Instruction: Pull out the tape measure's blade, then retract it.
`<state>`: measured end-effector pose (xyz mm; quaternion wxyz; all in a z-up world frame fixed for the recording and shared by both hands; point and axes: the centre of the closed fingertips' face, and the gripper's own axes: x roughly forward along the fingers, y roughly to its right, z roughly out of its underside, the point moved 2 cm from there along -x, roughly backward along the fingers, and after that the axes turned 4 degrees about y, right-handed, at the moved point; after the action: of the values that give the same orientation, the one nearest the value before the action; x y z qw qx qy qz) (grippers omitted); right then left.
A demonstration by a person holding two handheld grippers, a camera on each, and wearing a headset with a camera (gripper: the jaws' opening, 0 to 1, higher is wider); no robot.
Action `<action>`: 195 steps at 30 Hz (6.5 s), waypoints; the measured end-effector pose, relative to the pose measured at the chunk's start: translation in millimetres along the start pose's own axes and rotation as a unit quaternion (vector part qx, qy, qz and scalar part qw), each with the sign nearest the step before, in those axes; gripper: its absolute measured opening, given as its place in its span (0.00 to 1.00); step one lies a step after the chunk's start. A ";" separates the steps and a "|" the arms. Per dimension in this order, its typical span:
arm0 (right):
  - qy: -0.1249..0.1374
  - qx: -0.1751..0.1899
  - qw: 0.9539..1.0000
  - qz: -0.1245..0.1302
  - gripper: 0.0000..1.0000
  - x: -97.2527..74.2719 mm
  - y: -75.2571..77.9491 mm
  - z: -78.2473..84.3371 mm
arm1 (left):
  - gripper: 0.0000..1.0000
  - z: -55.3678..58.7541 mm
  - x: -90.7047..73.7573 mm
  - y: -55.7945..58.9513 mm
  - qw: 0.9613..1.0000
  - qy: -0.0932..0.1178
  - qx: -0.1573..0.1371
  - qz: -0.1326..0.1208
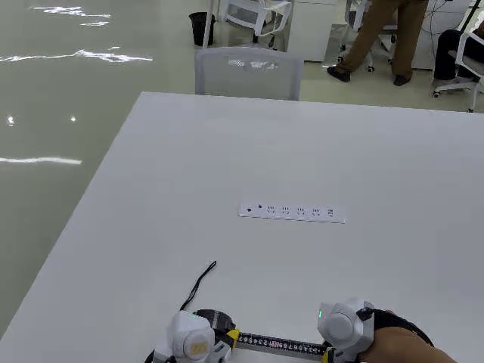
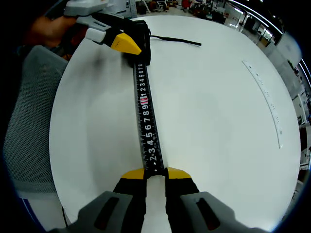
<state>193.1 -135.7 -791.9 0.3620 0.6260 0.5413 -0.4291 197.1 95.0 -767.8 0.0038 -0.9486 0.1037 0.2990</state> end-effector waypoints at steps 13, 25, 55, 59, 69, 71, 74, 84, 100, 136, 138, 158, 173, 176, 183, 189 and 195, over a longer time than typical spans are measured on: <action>0.001 -0.001 1.000 -0.001 0.13 2.5 -0.7 -3.6 | 0.56 -1.8 -1.7 2.2 1.000 0.001 0.001 0.001; 0.005 -0.001 1.000 -0.002 0.13 6.7 -1.0 -8.5 | 0.56 2.5 2.2 -1.4 1.000 0.000 0.000 0.002; 0.013 -0.007 1.000 -0.006 0.13 11.4 -4.9 -26.3 | 0.56 -4.3 -6.2 3.3 1.000 0.001 0.001 0.002; 0.013 -0.009 1.000 -0.007 0.13 10.6 -5.4 -27.6 | 0.56 -3.5 -5.1 1.9 1.000 0.001 0.001 0.002; 0.016 -0.008 1.000 -0.006 0.13 12.1 -5.0 -30.9 | 0.56 -2.7 -5.7 2.3 1.000 0.002 0.000 0.001; 0.017 -0.008 1.000 -0.006 0.13 12.4 -5.2 -31.3 | 0.56 -3.1 -6.6 2.6 1.000 0.002 -0.001 0.000; 0.018 -0.007 1.000 -0.007 0.13 11.8 -6.1 -33.1 | 0.56 -2.8 -5.5 2.4 1.000 0.002 0.000 0.001; 0.021 -0.006 1.000 -0.008 0.13 13.3 -4.0 -39.7 | 0.56 -1.3 -2.2 1.5 1.000 0.002 -0.002 0.002; 0.022 -0.006 1.000 -0.007 0.13 21.5 -3.0 -45.9 | 0.56 -1.7 -3.5 1.2 1.000 0.002 -0.004 0.002; 0.030 -0.009 0.999 -0.012 0.13 24.6 -9.4 -66.0 | 0.56 -2.1 -3.4 1.7 1.000 0.002 -0.004 0.007; 0.030 -0.010 0.999 -0.012 0.13 23.3 -11.1 -68.5 | 0.56 -1.1 -2.2 1.4 1.000 0.003 -0.004 0.007; 0.035 -0.010 0.999 -0.015 0.13 36.1 -8.6 -74.8 | 0.56 -2.3 -4.5 2.4 1.000 0.001 -0.006 0.010; 0.040 -0.014 0.999 -0.018 0.13 33.2 -14.2 -84.1 | 0.56 -0.1 -1.9 -0.2 1.000 0.002 -0.009 0.010; 0.042 -0.014 0.999 -0.019 0.13 35.4 -13.5 -85.5 | 0.56 0.6 -0.4 -0.4 1.000 0.002 -0.008 0.010; 0.043 -0.015 0.999 -0.020 0.13 34.6 -14.6 -87.7 | 0.56 0.2 0.2 0.4 1.000 0.003 -0.008 0.010; 0.044 -0.016 0.999 -0.020 0.13 38.0 -15.0 -89.1 | 0.56 -0.5 -1.3 1.0 1.000 0.003 -0.008 0.011; 0.045 -0.015 0.999 -0.021 0.13 39.9 -14.5 -91.0 | 0.56 0.7 -0.8 1.6 1.000 0.003 -0.008 0.011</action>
<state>193.8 -35.4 -795.1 0.3377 0.6276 0.5766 -0.3994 195.7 93.6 -767.9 -0.0078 -0.9482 0.1120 0.2970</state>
